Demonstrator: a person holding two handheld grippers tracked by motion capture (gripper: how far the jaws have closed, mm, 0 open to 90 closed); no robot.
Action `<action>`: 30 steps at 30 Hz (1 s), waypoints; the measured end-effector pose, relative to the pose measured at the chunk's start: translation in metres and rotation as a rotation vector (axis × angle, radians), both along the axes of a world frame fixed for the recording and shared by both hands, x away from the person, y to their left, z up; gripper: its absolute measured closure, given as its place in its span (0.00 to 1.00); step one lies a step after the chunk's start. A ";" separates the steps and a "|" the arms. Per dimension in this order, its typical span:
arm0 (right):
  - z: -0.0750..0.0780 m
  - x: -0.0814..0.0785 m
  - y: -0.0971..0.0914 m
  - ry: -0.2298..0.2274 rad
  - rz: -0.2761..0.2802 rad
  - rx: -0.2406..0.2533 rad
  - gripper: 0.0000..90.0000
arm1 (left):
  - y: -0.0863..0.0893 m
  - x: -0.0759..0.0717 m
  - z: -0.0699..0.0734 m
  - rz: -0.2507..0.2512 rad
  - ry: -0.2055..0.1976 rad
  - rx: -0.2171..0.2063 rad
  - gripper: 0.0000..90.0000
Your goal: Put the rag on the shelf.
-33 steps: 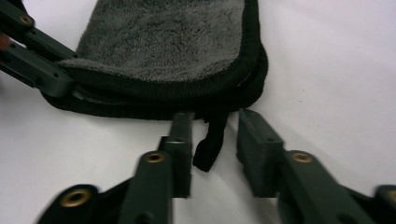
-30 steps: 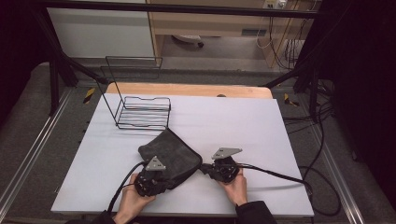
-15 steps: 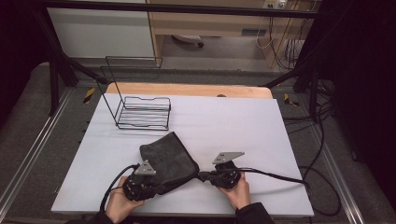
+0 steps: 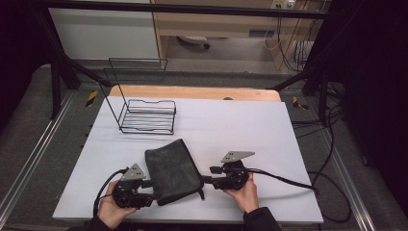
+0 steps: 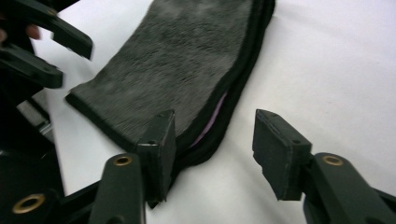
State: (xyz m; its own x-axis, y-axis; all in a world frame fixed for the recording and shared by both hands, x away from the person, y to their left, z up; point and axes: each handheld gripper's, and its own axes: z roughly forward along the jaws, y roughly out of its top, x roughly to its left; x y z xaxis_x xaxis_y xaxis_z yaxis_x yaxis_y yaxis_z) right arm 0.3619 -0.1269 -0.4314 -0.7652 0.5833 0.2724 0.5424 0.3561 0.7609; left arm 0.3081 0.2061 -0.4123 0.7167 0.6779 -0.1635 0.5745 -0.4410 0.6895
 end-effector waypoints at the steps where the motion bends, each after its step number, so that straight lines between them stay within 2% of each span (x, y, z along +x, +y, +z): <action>1: 0.000 0.000 0.000 0.000 0.000 0.000 0.53 | 0.002 0.003 -0.001 0.029 0.001 0.003 0.46; 2: -0.004 0.004 0.005 0.016 -0.010 0.001 0.52 | 0.003 0.007 -0.004 0.056 0.005 0.007 0.44; 4: -0.006 0.006 0.007 0.021 -0.009 -0.002 0.51 | 0.003 0.016 -0.010 0.113 0.012 0.030 0.42; 5: -0.009 0.010 0.015 0.019 -0.001 -0.015 0.51 | 0.003 0.020 -0.013 0.136 0.019 0.042 0.43; 7: -0.013 0.012 0.023 0.021 0.011 -0.023 0.50 | 0.004 0.026 -0.019 0.159 0.036 0.031 0.44; 9: -0.015 0.013 0.026 0.021 0.018 -0.030 0.50 | 0.004 0.029 -0.023 0.167 0.038 0.025 0.45; 10: -0.020 0.013 0.030 0.029 0.019 -0.060 0.51 | 0.004 0.030 -0.024 0.170 0.049 0.012 0.48; 12: -0.022 0.014 0.031 0.031 0.024 -0.066 0.53 | 0.005 0.032 -0.026 0.171 0.069 -0.011 0.50; 13: -0.024 0.013 0.032 0.041 0.026 -0.060 0.59 | 0.005 0.032 -0.027 0.172 0.077 -0.017 0.52; 18: -0.026 0.012 0.033 0.054 0.032 -0.046 0.66 | 0.006 0.034 -0.031 0.177 0.093 -0.040 0.61; 20: -0.026 0.012 0.033 0.059 0.033 -0.045 0.68 | 0.005 0.034 -0.031 0.179 0.095 -0.041 0.63; 24: -0.026 0.011 0.035 0.104 0.042 -0.021 0.83 | 0.003 0.032 -0.030 0.170 0.086 -0.027 0.73; 28: -0.023 0.008 0.036 0.104 0.047 -0.031 0.85 | 0.003 0.032 -0.029 0.157 0.088 -0.024 0.80; 30: -0.020 0.008 0.038 0.083 0.064 -0.057 0.82 | 0.004 0.033 -0.028 0.153 0.092 -0.025 0.85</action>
